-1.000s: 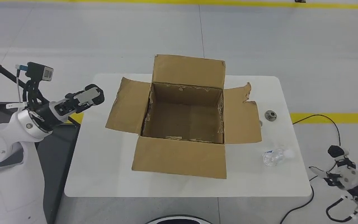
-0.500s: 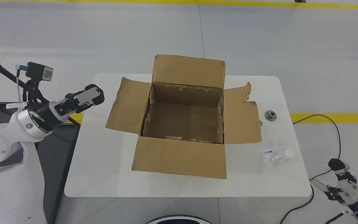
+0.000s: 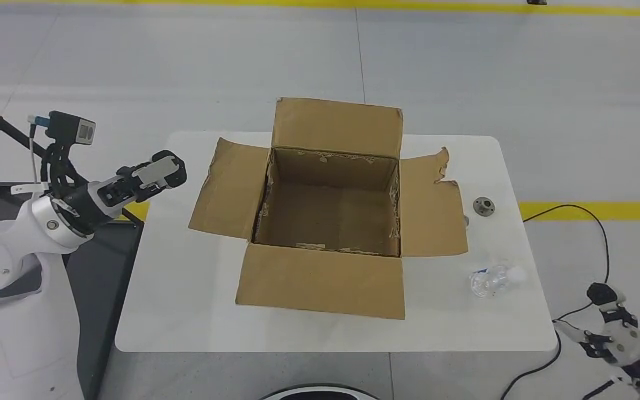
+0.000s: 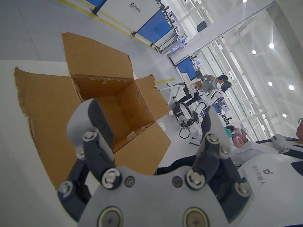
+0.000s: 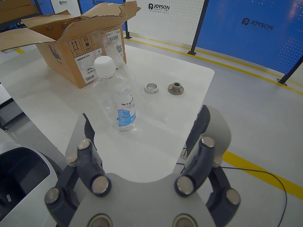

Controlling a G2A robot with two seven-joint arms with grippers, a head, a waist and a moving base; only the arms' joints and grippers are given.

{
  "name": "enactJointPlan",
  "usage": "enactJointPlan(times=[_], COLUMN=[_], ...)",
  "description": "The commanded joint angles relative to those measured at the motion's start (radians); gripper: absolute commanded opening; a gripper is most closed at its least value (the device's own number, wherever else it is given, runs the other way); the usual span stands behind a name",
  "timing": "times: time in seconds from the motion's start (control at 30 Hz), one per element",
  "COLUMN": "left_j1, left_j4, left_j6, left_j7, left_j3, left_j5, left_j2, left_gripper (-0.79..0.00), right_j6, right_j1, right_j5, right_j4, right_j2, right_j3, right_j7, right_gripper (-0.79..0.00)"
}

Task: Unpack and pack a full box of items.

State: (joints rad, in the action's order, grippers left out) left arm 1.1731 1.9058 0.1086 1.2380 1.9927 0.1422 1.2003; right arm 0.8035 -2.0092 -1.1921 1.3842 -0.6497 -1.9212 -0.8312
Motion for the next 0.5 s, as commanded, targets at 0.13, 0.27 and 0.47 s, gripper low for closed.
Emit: enactJointPlan(times=[0.13, 0.27, 0.47], left_j1=[0.000, 0.000, 0.000], left_j4=[0.000, 0.000, 0.000], left_j6=[0.000, 0.000, 0.000], left_j7=[0.000, 0.000, 0.000], left_j3=[0.000, 0.000, 0.000], left_j5=[0.000, 0.000, 0.000], left_j2=[0.000, 0.000, 0.000], left_gripper=[0.000, 0.000, 0.000], right_j6=[0.000, -0.011, 0.023], right_j1=[0.000, 0.009, 0.002], right_j5=[0.000, 0.000, 0.048], right_j4=[0.000, 0.014, 0.077], right_j2=[0.000, -0.001, -0.013], right_j3=[0.000, -0.001, 0.010], right_j7=[0.000, 0.013, 0.055], right_gripper=[0.000, 0.000, 0.000])
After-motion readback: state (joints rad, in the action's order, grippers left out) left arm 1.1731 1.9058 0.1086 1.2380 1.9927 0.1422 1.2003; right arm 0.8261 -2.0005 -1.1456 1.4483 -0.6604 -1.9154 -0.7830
